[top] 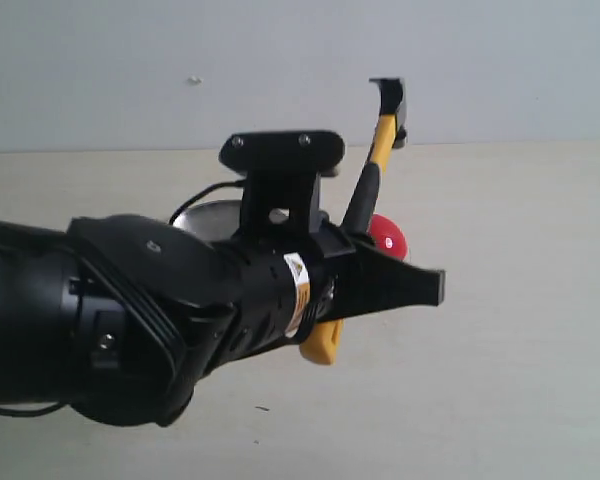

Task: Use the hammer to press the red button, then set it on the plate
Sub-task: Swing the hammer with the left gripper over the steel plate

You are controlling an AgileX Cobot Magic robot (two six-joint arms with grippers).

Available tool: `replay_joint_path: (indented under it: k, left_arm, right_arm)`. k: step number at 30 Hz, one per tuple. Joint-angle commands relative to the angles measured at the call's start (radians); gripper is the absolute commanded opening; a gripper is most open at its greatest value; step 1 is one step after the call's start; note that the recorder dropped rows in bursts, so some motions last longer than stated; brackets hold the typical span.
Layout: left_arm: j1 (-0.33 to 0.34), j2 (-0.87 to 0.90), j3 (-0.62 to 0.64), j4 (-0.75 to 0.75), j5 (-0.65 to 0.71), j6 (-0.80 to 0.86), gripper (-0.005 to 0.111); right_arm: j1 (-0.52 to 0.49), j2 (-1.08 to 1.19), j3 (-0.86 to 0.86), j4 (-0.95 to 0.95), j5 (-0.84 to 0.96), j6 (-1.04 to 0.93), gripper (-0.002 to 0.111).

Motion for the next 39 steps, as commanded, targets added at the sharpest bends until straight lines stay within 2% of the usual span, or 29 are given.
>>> replay_joint_path:
  k: [1, 8, 14, 18, 27, 29, 31, 32, 33, 35, 36, 37, 38, 39]
  left_arm:
    - [0.003, -0.064, -0.069, 0.03, 0.055, 0.076, 0.0]
    - [0.003, -0.053, -0.056, -0.062, 0.084, 0.149, 0.0]
    - [0.003, 0.094, 0.044, -0.082, 0.022, 0.089, 0.0]
    - [0.003, 0.173, 0.056, -0.081, 0.02, 0.091, 0.0]
    - [0.003, -0.021, 0.013, -0.047, 0.077, 0.152, 0.0]
    - [0.033, -0.091, 0.01, -0.05, 0.057, 0.17, 0.0]
    - [0.087, -0.149, 0.014, -0.062, -0.031, 0.184, 0.0]
    - [0.151, -0.183, 0.027, -0.062, -0.159, 0.184, 0.0]
    - [0.182, -0.197, 0.034, -0.062, -0.229, 0.179, 0.0]
    - [0.365, -0.218, 0.096, -0.066, -0.489, 0.138, 0.0]
    - [0.411, -0.218, 0.116, -0.07, -0.532, 0.136, 0.0]
    - [0.495, -0.216, 0.156, -0.095, -0.622, 0.138, 0.0]
    - [0.525, -0.216, 0.172, -0.111, -0.645, 0.145, 0.0]
    - [0.591, -0.216, 0.208, -0.162, -0.7, 0.185, 0.0]
  right_arm:
    - [0.0, -0.005, 0.005, -0.008, 0.008, -0.001, 0.0]
    - [0.0, -0.005, 0.005, -0.008, 0.006, -0.001, 0.0]
    - [0.0, -0.005, 0.005, -0.008, 0.001, -0.001, 0.0]
    - [0.0, -0.005, 0.005, -0.008, 0.001, -0.001, 0.0]
    - [0.0, -0.005, 0.005, -0.008, 0.004, -0.001, 0.0]
    - [0.0, -0.005, 0.005, -0.008, 0.004, -0.001, 0.0]
    - [0.0, -0.005, 0.005, -0.008, 0.004, -0.001, 0.0]
    - [0.0, -0.005, 0.005, -0.008, 0.004, -0.001, 0.0]
    - [0.0, -0.005, 0.005, -0.008, 0.004, -0.001, 0.0]
    - [0.0, -0.005, 0.005, -0.008, 0.004, -0.001, 0.0]
    - [0.0, -0.005, 0.005, -0.008, 0.004, -0.001, 0.0]
    - [0.0, -0.005, 0.005, -0.008, 0.004, -0.001, 0.0]
    - [0.0, -0.005, 0.005, -0.008, 0.004, -0.001, 0.0]
    - [0.0, -0.005, 0.005, -0.008, 0.004, -0.001, 0.0]
